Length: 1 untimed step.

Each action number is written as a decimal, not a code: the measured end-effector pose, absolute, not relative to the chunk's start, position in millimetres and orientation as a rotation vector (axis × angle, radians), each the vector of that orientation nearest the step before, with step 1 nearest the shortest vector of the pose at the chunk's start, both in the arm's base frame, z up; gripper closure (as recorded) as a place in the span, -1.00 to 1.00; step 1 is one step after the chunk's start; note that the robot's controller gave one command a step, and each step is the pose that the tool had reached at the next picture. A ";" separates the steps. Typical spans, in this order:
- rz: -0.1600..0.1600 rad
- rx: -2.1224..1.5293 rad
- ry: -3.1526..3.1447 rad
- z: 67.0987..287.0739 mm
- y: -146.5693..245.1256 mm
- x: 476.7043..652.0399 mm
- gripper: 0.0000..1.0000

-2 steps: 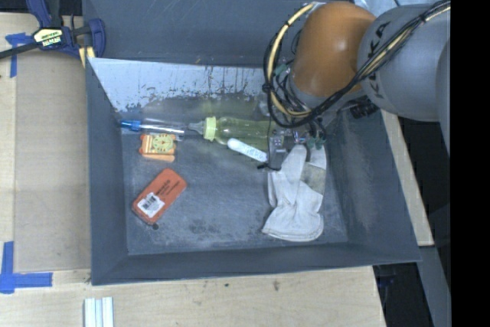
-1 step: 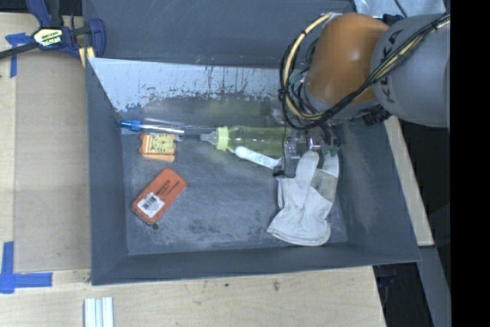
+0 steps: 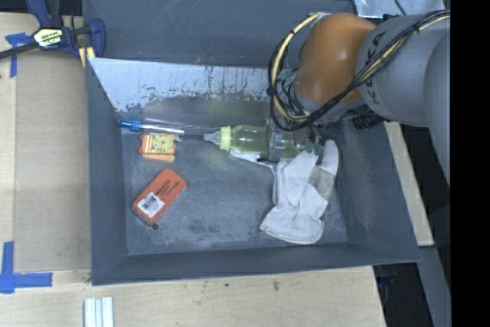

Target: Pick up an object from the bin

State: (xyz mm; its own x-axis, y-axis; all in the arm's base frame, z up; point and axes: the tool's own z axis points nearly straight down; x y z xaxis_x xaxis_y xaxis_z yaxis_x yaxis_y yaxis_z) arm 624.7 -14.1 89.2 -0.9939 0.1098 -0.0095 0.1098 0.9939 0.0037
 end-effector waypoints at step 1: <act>0.005 0.172 3.127 89.2 -14.1 624.7 1.00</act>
Offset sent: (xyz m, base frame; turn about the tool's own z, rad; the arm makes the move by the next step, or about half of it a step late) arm -0.0085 -0.0227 0.0256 0.0492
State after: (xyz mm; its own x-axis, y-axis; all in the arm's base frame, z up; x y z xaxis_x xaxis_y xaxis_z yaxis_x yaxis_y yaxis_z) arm 624.7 -14.1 89.2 -0.9939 0.1100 -0.0095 0.1100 0.9939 0.0038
